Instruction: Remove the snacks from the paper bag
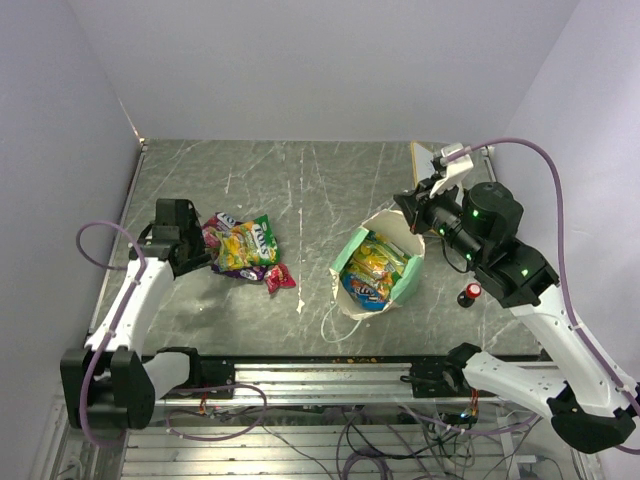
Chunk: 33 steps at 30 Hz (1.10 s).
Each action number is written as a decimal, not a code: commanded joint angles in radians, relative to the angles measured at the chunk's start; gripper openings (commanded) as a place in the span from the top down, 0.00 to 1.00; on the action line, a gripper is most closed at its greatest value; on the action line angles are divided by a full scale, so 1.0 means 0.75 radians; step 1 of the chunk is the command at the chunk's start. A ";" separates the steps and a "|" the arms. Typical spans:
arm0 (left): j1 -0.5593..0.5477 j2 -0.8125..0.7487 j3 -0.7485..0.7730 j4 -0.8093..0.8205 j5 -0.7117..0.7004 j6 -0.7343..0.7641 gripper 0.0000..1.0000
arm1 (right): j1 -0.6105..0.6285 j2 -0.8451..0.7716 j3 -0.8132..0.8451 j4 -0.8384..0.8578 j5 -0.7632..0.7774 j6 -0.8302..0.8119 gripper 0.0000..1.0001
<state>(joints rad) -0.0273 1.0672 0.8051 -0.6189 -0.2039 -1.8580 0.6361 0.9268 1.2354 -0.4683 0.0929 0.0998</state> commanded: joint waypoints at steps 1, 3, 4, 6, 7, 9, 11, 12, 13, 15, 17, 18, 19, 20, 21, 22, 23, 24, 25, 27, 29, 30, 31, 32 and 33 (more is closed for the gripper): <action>0.010 -0.066 0.020 -0.035 0.104 0.376 0.02 | -0.001 0.008 0.056 0.083 0.023 -0.114 1.00; 0.009 -0.074 0.012 0.046 0.203 0.493 0.02 | 0.000 0.008 0.072 0.089 0.102 -0.199 1.00; 0.009 -0.073 0.017 0.064 0.248 0.545 0.02 | -0.002 0.005 0.075 0.099 0.144 -0.240 1.00; 0.006 -0.063 0.045 0.106 0.314 0.643 0.02 | -0.002 -0.002 0.071 0.138 0.222 -0.329 1.00; 0.005 -0.054 0.061 0.128 0.349 0.698 0.02 | -0.001 0.001 0.069 0.163 0.237 -0.397 1.00; -0.001 -0.028 0.101 0.138 0.414 0.788 0.03 | -0.001 0.010 0.072 0.207 0.267 -0.534 1.00; -0.017 -0.007 0.137 0.136 0.457 0.849 0.04 | -0.003 0.039 0.099 0.238 0.317 -0.635 1.00; -0.029 0.002 0.148 0.142 0.475 0.872 0.04 | -0.003 0.056 0.117 0.243 0.322 -0.701 1.00; -0.044 0.006 0.158 0.149 0.485 0.891 0.04 | -0.004 0.073 0.136 0.237 0.303 -0.793 1.00; -0.078 0.011 0.160 0.168 0.513 0.896 0.05 | -0.006 0.106 0.175 0.206 0.243 -0.918 1.00; -0.102 0.003 0.153 0.186 0.536 0.887 0.05 | -0.013 0.139 0.232 0.178 0.188 -0.965 1.00; -0.112 -0.001 0.142 0.211 0.552 0.884 0.05 | -0.017 0.152 0.253 0.152 0.121 -0.989 1.00; -0.121 -0.006 0.130 0.241 0.565 0.884 0.06 | -0.016 0.163 0.268 0.104 0.040 -1.024 1.00; -0.124 -0.010 0.120 0.257 0.579 0.881 0.06 | -0.016 0.169 0.273 0.080 -0.041 -1.046 1.00; -0.127 -0.013 0.112 0.273 0.593 0.880 0.06 | -0.015 0.172 0.274 0.059 -0.119 -1.042 1.00; -0.127 -0.017 0.105 0.289 0.611 0.882 0.06 | -0.014 0.174 0.275 0.042 -0.198 -1.022 1.00; -0.127 -0.021 0.098 0.304 0.634 0.886 0.05 | -0.016 0.179 0.275 0.026 -0.294 -0.999 1.00; -0.127 -0.025 0.093 0.324 0.651 0.890 0.05 | -0.016 0.183 0.273 0.013 -0.388 -0.959 1.00; -0.127 -0.028 0.085 0.342 0.670 0.898 0.06 | -0.014 0.186 0.263 0.005 -0.499 -0.901 1.00; -0.127 -0.033 0.073 0.363 0.701 0.908 0.06 | -0.016 0.177 0.204 0.019 -0.727 -0.804 1.00; -0.127 -0.048 0.060 0.399 0.735 0.930 0.07 | -0.014 0.158 0.108 0.088 -0.917 -0.674 1.00; -0.129 -0.062 0.052 0.417 0.748 0.944 0.07 | -0.013 0.151 0.064 0.121 -1.009 -0.617 1.00; -0.134 -0.080 0.045 0.431 0.757 0.954 0.07 | -0.012 0.143 0.023 0.149 -1.084 -0.566 1.00; -0.140 -0.098 0.040 0.443 0.766 0.975 0.07 | -0.010 0.137 -0.009 0.178 -1.132 -0.506 1.00; -0.144 -0.116 0.037 0.452 0.774 0.993 0.07 | -0.010 0.129 -0.036 0.208 -1.148 -0.451 1.00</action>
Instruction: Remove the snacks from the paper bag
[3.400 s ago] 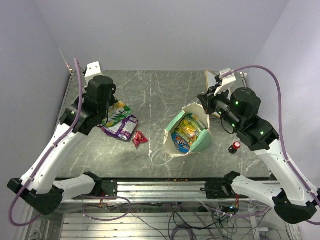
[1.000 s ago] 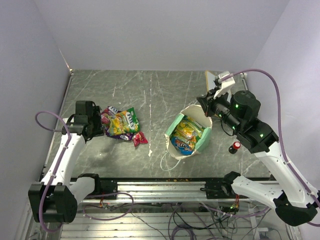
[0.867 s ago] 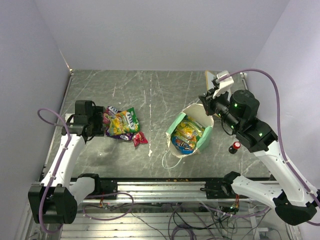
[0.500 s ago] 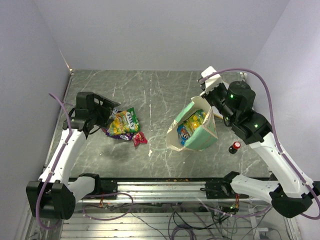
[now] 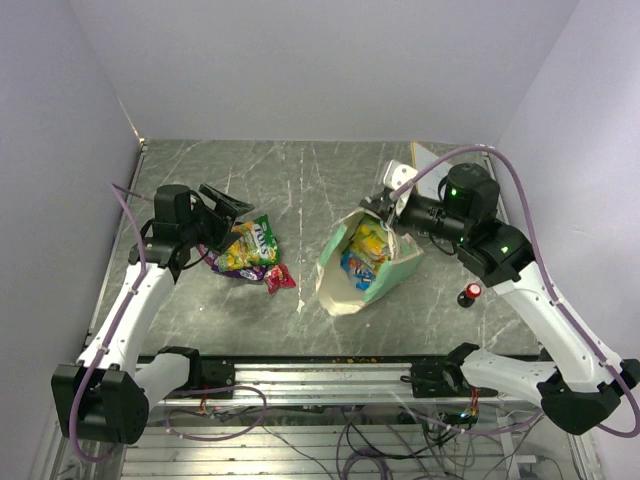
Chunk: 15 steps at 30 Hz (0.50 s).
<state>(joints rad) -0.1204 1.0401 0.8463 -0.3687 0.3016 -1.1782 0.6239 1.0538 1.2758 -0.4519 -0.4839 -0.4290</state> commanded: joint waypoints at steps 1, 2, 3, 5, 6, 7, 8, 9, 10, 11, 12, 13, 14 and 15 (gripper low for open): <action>-0.028 -0.095 -0.020 0.124 0.107 0.105 0.07 | 0.007 -0.052 -0.118 0.222 -0.368 0.308 1.00; -0.038 -0.107 -0.020 0.126 0.113 0.125 0.06 | 0.007 -0.065 -0.157 0.259 -0.327 0.354 1.00; -0.056 -0.117 -0.021 0.128 0.115 0.143 0.06 | 0.007 -0.082 -0.184 0.303 -0.294 0.395 1.00; -0.110 -0.128 -0.022 0.148 0.115 0.172 0.06 | 0.007 -0.093 -0.213 0.368 -0.237 0.472 1.00; -0.145 -0.128 -0.024 0.158 0.112 0.185 0.06 | 0.007 -0.091 -0.216 0.391 -0.228 0.502 1.00; -0.182 -0.123 -0.020 0.167 0.108 0.197 0.05 | 0.008 -0.083 -0.214 0.397 -0.232 0.531 1.00; -0.227 -0.115 -0.012 0.168 0.096 0.207 0.05 | 0.008 -0.076 -0.210 0.400 -0.245 0.550 1.00; -0.274 -0.103 0.000 0.163 0.082 0.223 0.06 | 0.007 -0.065 -0.203 0.397 -0.249 0.564 1.00; -0.315 -0.091 0.012 0.157 0.060 0.230 0.06 | 0.007 -0.064 -0.196 0.392 -0.233 0.567 1.00; -0.368 -0.077 0.026 0.147 0.037 0.233 0.07 | 0.007 -0.065 -0.189 0.384 -0.194 0.561 1.00; -0.401 -0.068 0.036 0.142 0.013 0.228 0.07 | 0.007 -0.072 -0.179 0.372 -0.105 0.540 1.00; -0.428 -0.059 0.043 0.153 -0.005 0.225 0.07 | 0.007 -0.080 -0.166 0.359 -0.004 0.515 1.00; -0.454 -0.055 0.048 0.178 -0.020 0.221 0.07 | 0.007 -0.088 -0.157 0.350 0.105 0.495 1.00; -0.473 -0.052 0.053 0.197 -0.041 0.217 0.07 | 0.007 -0.099 -0.149 0.346 0.205 0.476 1.00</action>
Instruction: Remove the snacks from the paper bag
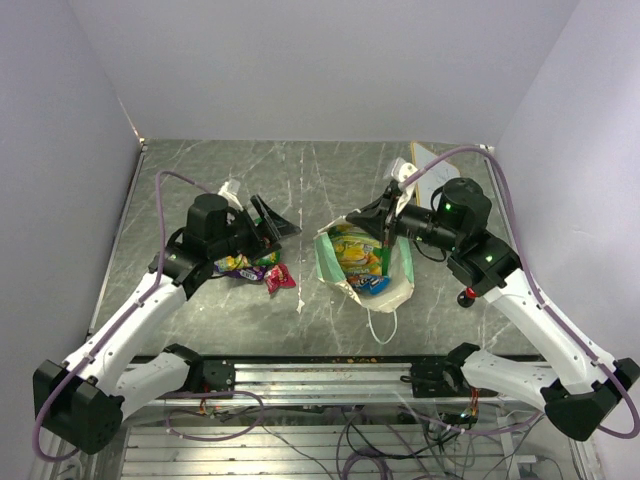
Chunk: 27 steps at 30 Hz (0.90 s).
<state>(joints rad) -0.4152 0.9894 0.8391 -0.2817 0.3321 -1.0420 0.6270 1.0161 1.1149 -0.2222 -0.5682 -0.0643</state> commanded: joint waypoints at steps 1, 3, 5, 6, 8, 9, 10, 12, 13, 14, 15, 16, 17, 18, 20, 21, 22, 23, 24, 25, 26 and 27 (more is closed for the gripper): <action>-0.098 0.023 0.065 0.096 -0.093 0.032 0.07 | 0.003 -0.060 0.066 0.048 0.402 -0.039 1.00; -0.122 0.039 0.073 0.128 -0.100 0.027 0.08 | 0.003 -0.082 0.047 0.085 0.467 -0.171 1.00; -0.146 0.062 0.080 0.158 -0.097 0.031 0.08 | 0.004 -0.064 0.062 0.075 0.507 -0.316 1.00; -0.158 0.076 0.086 0.170 -0.091 0.035 0.08 | 0.001 -0.039 0.087 0.048 0.532 -0.376 1.00; -0.184 0.106 0.105 0.182 -0.082 0.051 0.08 | -0.002 0.020 0.146 -0.001 0.600 -0.500 1.00; -0.197 0.118 0.115 0.175 -0.081 0.064 0.08 | -0.012 0.047 0.168 -0.007 0.632 -0.558 1.00; -0.209 0.131 0.125 0.167 -0.078 0.078 0.08 | -0.028 0.065 0.183 0.000 0.647 -0.622 1.00; -0.228 0.146 0.142 0.144 -0.071 0.101 0.09 | -0.077 0.087 0.197 0.038 0.648 -0.754 1.00; -0.234 0.146 0.143 0.137 -0.064 0.110 0.09 | -0.098 0.096 0.201 0.061 0.652 -0.810 1.00; -0.241 0.145 0.147 0.130 -0.059 0.116 0.09 | -0.116 0.108 0.207 0.074 0.654 -0.875 1.00; -0.244 0.142 0.149 0.122 -0.052 0.122 0.09 | -0.131 0.129 0.220 0.082 0.648 -0.935 1.00; -0.248 0.137 0.156 0.110 -0.043 0.133 0.09 | -0.146 0.148 0.239 0.083 0.631 -0.983 1.00; -0.248 0.135 0.170 0.087 -0.040 0.148 0.09 | -0.156 0.173 0.267 0.077 0.623 -1.031 1.00; -0.248 0.136 0.192 0.041 -0.042 0.174 0.09 | -0.164 0.198 0.321 0.058 0.620 -1.072 1.00; -0.248 0.147 0.255 -0.033 -0.044 0.233 0.08 | -0.169 0.256 0.425 0.029 0.603 -1.109 1.00; -0.248 0.155 0.276 -0.068 -0.044 0.259 0.08 | -0.170 0.285 0.471 0.015 0.583 -1.134 1.00; -0.247 0.163 0.301 -0.098 -0.045 0.280 0.08 | -0.170 0.310 0.511 0.001 0.567 -1.165 1.00; -0.248 0.168 0.323 -0.117 -0.042 0.292 0.08 | -0.169 0.332 0.546 -0.018 0.548 -1.193 1.00; -0.248 0.171 0.327 -0.125 -0.039 0.296 0.08 | -0.171 0.350 0.572 -0.036 0.524 -1.208 1.00; -0.248 0.171 0.324 -0.121 -0.035 0.294 0.08 | -0.171 0.362 0.590 -0.064 0.494 -1.219 1.00; -0.247 0.166 0.312 -0.110 -0.029 0.287 0.08 | -0.170 0.367 0.597 -0.098 0.452 -1.224 1.00; -0.247 0.158 0.296 -0.095 -0.025 0.275 0.08 | -0.170 0.361 0.590 -0.130 0.397 -1.227 1.00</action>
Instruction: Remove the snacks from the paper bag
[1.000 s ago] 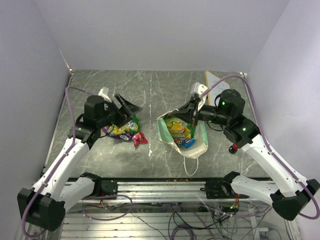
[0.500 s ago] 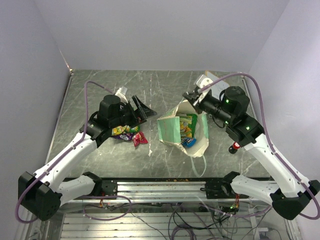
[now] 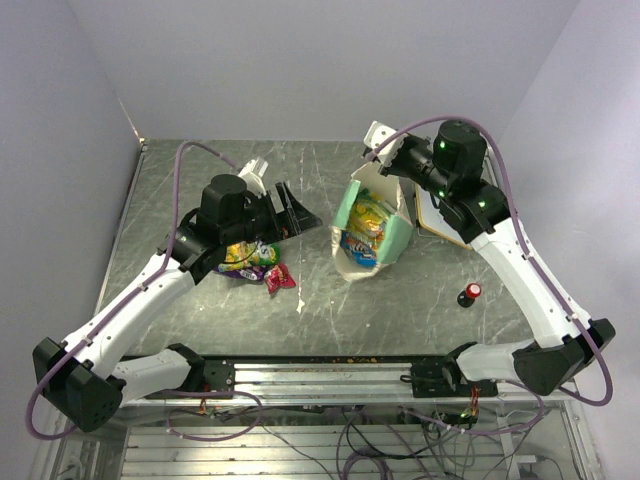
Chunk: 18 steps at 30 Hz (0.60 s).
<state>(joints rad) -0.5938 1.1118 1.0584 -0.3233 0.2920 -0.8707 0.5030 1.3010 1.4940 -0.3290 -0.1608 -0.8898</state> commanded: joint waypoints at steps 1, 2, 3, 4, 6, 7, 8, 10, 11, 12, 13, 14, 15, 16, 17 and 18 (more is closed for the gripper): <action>-0.008 -0.015 -0.013 -0.020 0.031 0.035 0.09 | -0.003 -0.030 0.065 -0.019 -0.206 -0.125 1.00; -0.009 -0.024 -0.031 -0.005 0.032 0.020 0.08 | 0.001 -0.049 0.038 -0.038 -0.267 -0.113 1.00; -0.010 -0.030 -0.046 0.012 0.035 0.005 0.09 | 0.007 -0.076 0.001 -0.053 -0.319 -0.091 1.00; -0.010 -0.035 -0.061 0.029 0.039 -0.005 0.08 | 0.019 -0.098 -0.038 -0.065 -0.396 -0.068 1.00; -0.009 -0.042 -0.089 0.064 0.050 -0.026 0.09 | 0.049 -0.143 -0.130 -0.051 -0.489 0.013 1.00; -0.009 -0.046 -0.105 0.086 0.055 -0.035 0.09 | 0.065 -0.171 -0.201 -0.019 -0.525 0.074 1.00; -0.009 -0.051 -0.120 0.102 0.055 -0.043 0.09 | 0.080 -0.202 -0.260 0.032 -0.543 0.147 1.00; -0.010 -0.072 -0.161 0.135 0.042 -0.065 0.09 | 0.098 -0.273 -0.399 0.191 -0.554 0.381 1.00; -0.011 -0.085 -0.184 0.162 0.040 -0.077 0.09 | 0.100 -0.307 -0.467 0.261 -0.578 0.486 1.00; -0.012 -0.099 -0.212 0.190 0.040 -0.090 0.08 | 0.104 -0.338 -0.523 0.324 -0.610 0.585 1.00; -0.015 -0.111 -0.245 0.221 0.041 -0.101 0.09 | 0.110 -0.363 -0.566 0.372 -0.632 0.674 1.00; -0.019 -0.118 -0.261 0.249 0.042 -0.111 0.09 | 0.117 -0.382 -0.601 0.407 -0.646 0.758 1.00; -0.026 -0.126 -0.280 0.274 0.040 -0.116 0.09 | 0.124 -0.398 -0.625 0.430 -0.643 0.827 1.00; -0.041 -0.133 -0.298 0.299 0.033 -0.114 0.10 | 0.128 -0.409 -0.643 0.446 -0.627 0.896 1.00; -0.060 -0.141 -0.307 0.314 0.013 -0.106 0.11 | 0.132 -0.423 -0.649 0.459 -0.597 0.952 1.00; -0.086 -0.150 -0.315 0.331 -0.013 -0.093 0.11 | 0.134 -0.433 -0.650 0.470 -0.573 1.008 1.00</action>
<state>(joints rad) -0.6102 1.0325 0.8486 -0.1986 0.3012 -0.9379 0.5900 1.0164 1.0210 -0.1360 -0.5804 -0.4168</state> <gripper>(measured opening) 0.897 0.006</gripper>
